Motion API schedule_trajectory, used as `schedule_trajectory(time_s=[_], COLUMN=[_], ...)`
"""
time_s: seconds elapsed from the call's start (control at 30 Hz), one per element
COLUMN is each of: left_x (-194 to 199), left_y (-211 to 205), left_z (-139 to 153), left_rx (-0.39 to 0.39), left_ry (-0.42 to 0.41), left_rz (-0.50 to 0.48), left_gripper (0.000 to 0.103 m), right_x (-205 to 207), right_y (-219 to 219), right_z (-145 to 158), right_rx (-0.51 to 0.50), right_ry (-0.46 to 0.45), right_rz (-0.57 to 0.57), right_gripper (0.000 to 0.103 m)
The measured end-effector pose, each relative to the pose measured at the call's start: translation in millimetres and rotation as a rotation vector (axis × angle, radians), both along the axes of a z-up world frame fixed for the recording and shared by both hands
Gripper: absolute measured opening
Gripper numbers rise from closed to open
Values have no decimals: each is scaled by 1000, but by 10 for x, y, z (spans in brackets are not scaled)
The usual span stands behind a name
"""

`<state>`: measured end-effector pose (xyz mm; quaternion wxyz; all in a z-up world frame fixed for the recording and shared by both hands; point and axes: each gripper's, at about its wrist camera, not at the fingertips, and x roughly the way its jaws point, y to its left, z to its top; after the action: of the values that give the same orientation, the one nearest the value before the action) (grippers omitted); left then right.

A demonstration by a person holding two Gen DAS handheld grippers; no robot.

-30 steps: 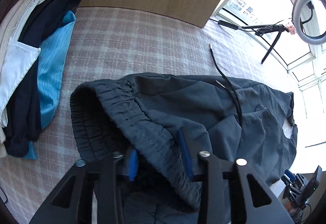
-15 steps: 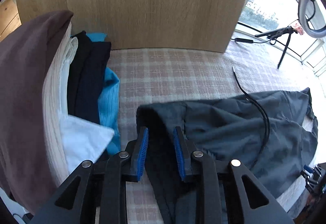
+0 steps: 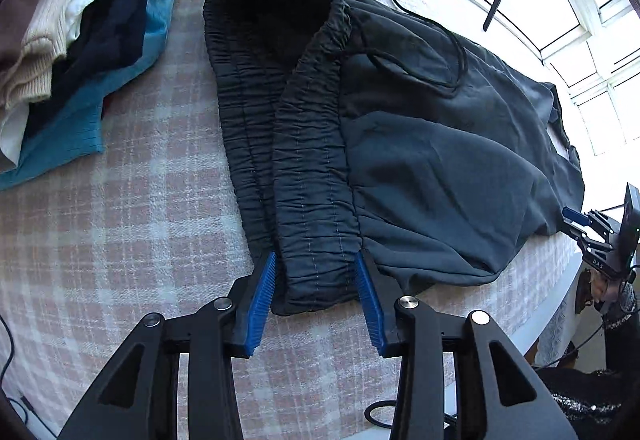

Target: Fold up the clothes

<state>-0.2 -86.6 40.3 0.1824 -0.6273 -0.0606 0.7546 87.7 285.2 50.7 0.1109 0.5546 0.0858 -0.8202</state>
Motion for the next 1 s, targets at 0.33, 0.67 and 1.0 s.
schedule_trajectory(time_s=[0.33, 0.67, 1.0], left_x=[10, 402, 552], left_y=[24, -472, -584], left_z=[-10, 467, 573], left_rx=[74, 123, 118], left_ry=[10, 108, 126], left_rz=[-7, 66, 79], left_gripper=[30, 7, 7], right_x=[-18, -7, 169], right_y=[-167, -171, -560], right_z=[-169, -321, -313], right_rx=[63, 173, 244], right_ry=[-11, -17, 34], right_rz=[41, 75, 279], right_gripper=[36, 45, 35])
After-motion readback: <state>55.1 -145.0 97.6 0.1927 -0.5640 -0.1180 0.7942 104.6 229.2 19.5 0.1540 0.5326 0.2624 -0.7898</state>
